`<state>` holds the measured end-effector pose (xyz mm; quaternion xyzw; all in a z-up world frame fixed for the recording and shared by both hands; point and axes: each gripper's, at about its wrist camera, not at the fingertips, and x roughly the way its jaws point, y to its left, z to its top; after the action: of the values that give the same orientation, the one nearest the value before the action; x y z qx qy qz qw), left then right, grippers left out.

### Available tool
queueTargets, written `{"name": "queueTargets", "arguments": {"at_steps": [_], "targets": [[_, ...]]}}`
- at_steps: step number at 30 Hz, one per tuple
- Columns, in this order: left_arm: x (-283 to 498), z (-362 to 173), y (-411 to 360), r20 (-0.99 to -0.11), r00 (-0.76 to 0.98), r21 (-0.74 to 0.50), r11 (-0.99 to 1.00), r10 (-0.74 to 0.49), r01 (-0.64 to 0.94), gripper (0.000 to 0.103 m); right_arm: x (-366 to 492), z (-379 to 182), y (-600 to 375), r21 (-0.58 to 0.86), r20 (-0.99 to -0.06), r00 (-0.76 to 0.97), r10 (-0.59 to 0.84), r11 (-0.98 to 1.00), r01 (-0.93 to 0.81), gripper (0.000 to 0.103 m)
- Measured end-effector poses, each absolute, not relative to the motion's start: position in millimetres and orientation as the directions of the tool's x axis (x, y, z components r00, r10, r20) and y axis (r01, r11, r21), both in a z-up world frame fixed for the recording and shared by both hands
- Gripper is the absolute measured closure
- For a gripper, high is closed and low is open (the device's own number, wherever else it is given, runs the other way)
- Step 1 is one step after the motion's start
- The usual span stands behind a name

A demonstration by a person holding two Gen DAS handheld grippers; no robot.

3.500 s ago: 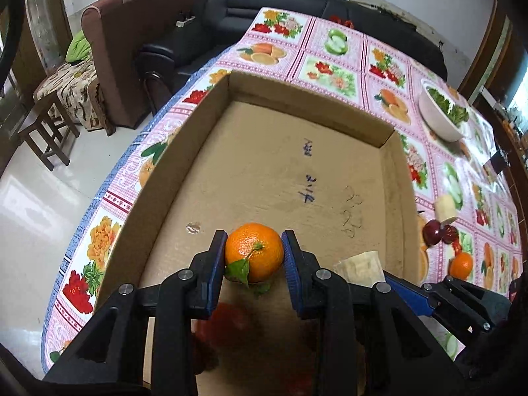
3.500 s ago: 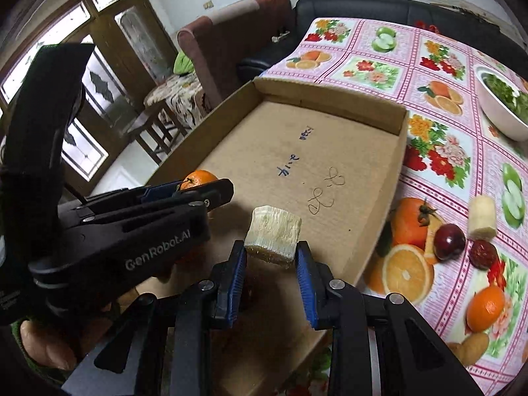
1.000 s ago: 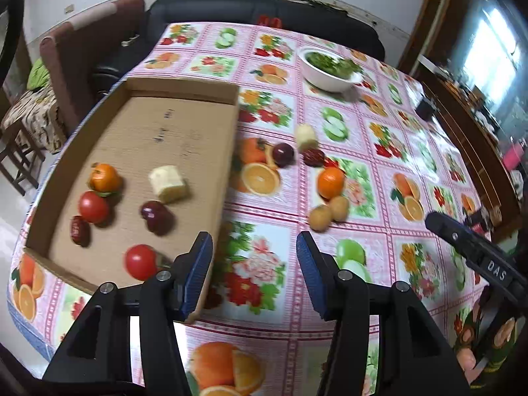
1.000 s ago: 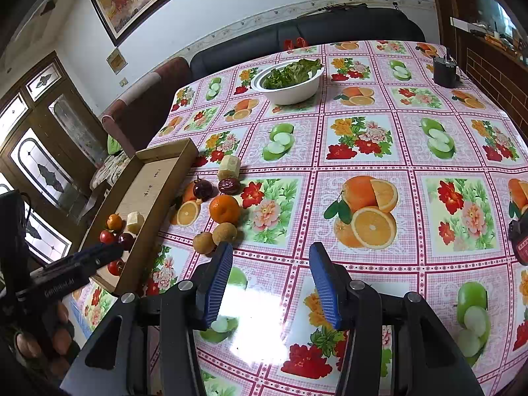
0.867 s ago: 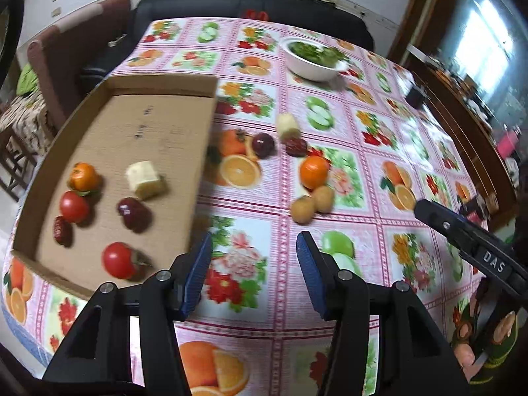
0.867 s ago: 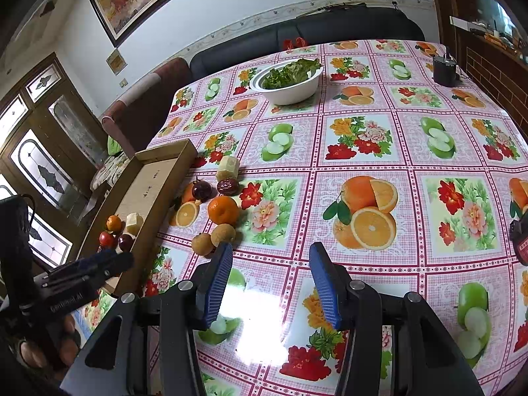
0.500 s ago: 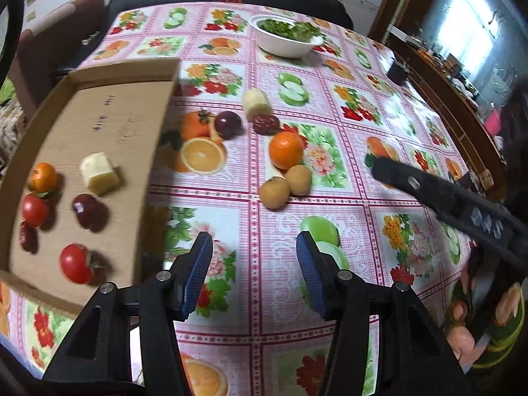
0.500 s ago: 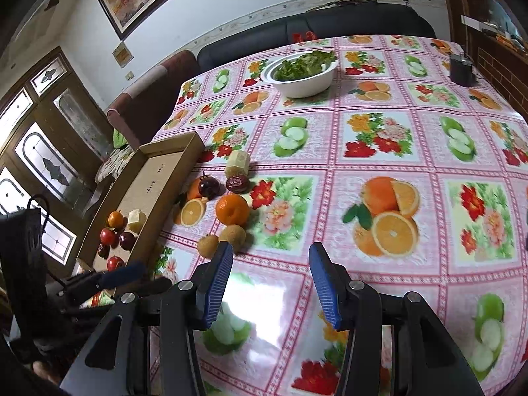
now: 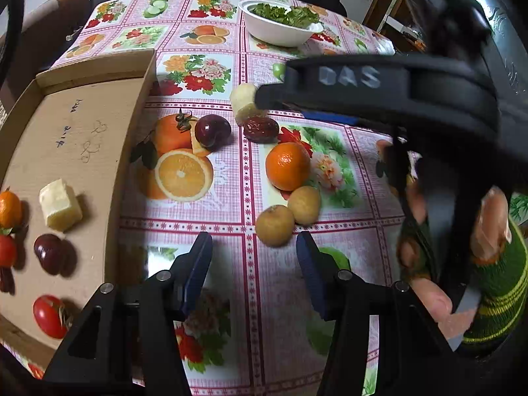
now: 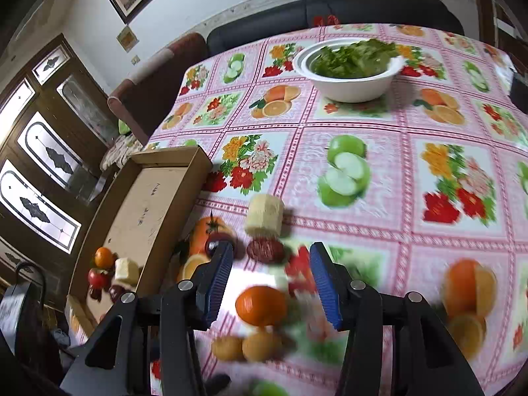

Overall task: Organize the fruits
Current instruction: 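Grasp a brown kiwi with the left gripper while the right gripper grasps a pale yellow cylinder piece, then carry the kiwi with the left gripper while the right gripper carries the cylinder piece to the tray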

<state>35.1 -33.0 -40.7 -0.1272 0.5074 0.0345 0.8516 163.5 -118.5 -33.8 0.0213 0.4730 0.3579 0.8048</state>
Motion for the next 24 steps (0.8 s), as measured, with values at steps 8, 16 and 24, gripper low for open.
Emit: {"name": "queueTargets", "arguments": {"at_steps": [8,16,24], "targets": [[45.8,-45.1,-37.9,-0.862,0.495,-0.204,0.97,-0.112,-0.135,0.055,180.4,-52.7,-93.8,0.374,-0.771,0.256,0.582,0.741,-0.558,0.053],[44.6,-47.3,-34.8,-0.845,0.508,-0.253,0.962,-0.168,-0.103,0.081,185.2,-58.1,-85.3,0.372,-0.769,0.246,0.59,0.726,-0.578,0.071],[27.4,-34.8,-36.0,-0.837,0.529,-0.241,0.962,-0.14,-0.126,0.081,168.1,-35.9,-118.7,0.404,-0.723,0.284,0.63,0.719,-0.566,0.071]]}}
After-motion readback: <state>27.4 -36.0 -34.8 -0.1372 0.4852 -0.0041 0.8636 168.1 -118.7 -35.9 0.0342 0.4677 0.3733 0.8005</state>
